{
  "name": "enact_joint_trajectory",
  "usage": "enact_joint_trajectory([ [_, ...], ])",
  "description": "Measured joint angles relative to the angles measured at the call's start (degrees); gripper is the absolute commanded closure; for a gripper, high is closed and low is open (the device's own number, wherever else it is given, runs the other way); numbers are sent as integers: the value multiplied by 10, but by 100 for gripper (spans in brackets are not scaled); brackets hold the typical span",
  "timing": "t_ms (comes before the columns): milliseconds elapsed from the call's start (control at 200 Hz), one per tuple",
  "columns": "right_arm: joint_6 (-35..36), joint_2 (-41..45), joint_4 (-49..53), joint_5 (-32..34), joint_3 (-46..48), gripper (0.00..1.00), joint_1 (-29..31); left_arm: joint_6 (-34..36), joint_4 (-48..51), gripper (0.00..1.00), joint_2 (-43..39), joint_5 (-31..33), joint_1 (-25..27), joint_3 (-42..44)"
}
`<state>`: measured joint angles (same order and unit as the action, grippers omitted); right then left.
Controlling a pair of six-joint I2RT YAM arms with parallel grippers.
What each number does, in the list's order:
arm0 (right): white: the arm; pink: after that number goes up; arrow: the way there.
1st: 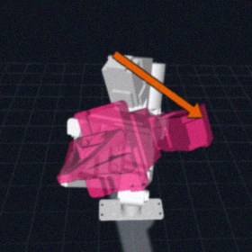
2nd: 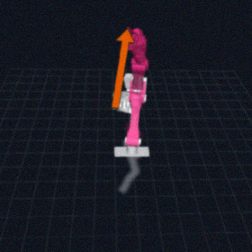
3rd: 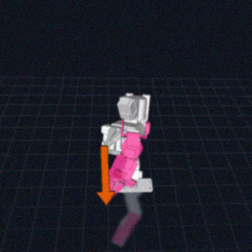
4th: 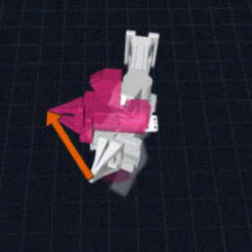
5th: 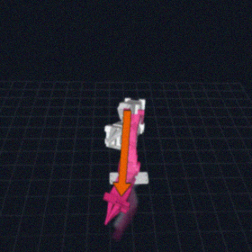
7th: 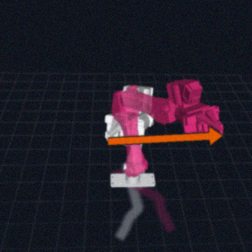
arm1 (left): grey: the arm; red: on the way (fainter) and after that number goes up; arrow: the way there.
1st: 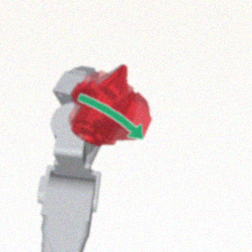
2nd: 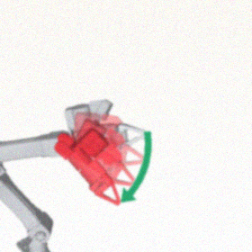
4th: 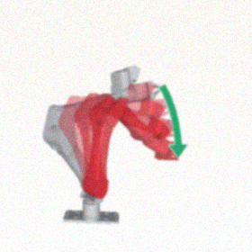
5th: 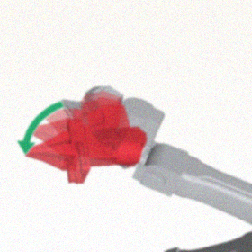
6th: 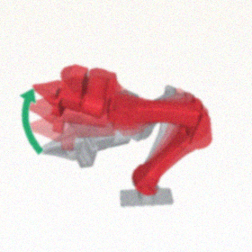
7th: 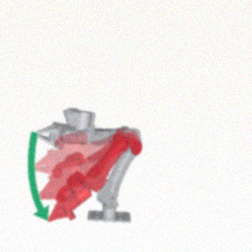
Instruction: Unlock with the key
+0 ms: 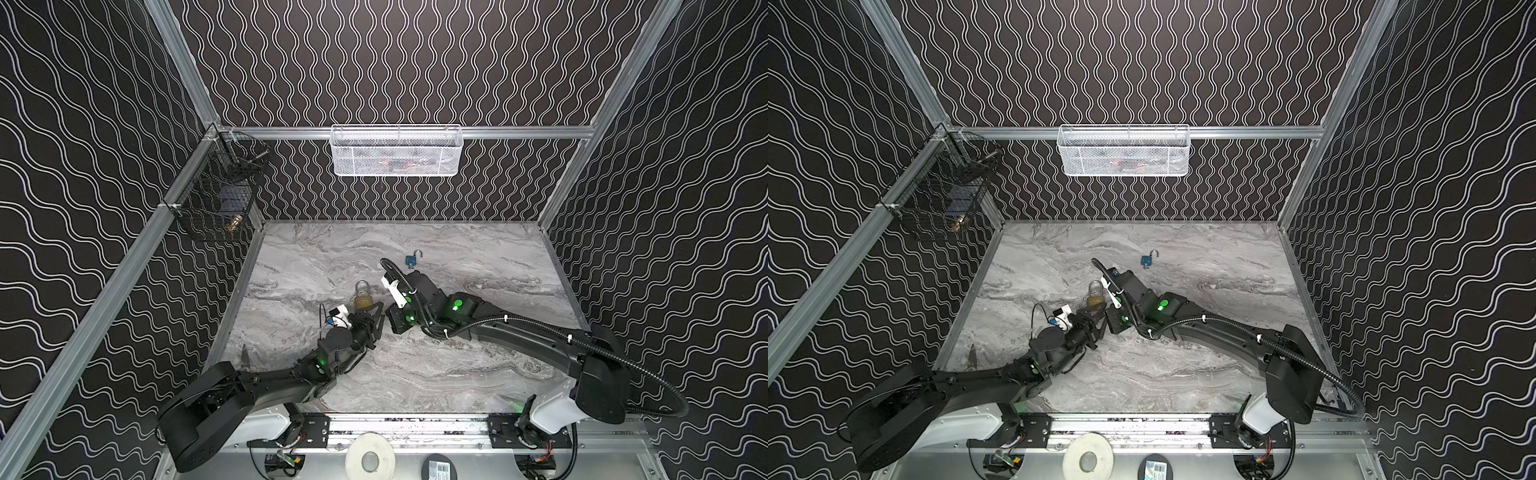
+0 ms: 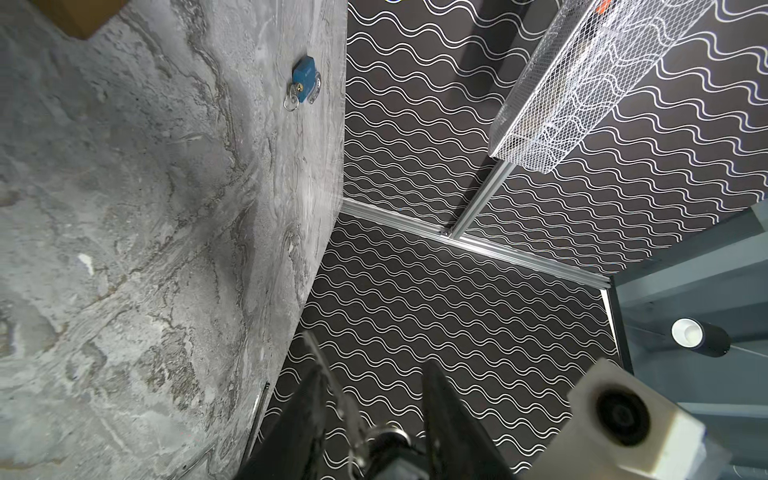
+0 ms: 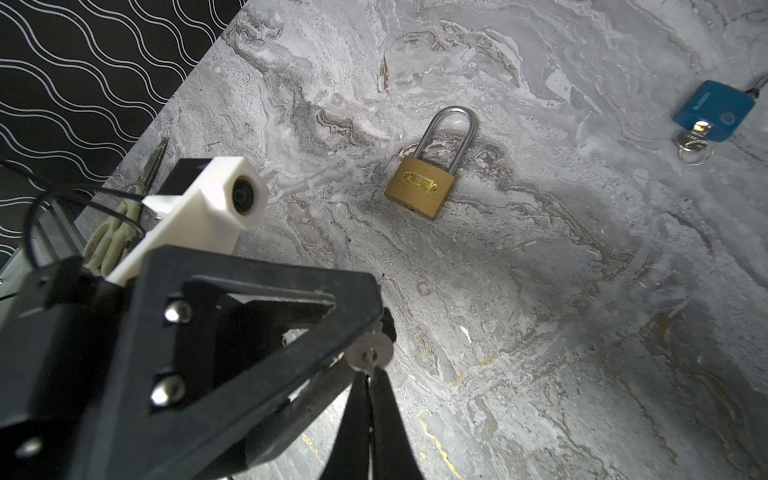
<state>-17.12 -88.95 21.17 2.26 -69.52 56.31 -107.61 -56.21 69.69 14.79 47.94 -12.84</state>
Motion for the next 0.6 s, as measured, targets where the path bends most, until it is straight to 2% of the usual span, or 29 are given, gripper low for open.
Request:
enact_joint_trajectory([
  [240,0,2,0,0,2,100,1,0,-17,73,6,0,-2,1],
  [600,0,7,1,0,7,100,2,5,-28,79,6,2,-7,2],
])
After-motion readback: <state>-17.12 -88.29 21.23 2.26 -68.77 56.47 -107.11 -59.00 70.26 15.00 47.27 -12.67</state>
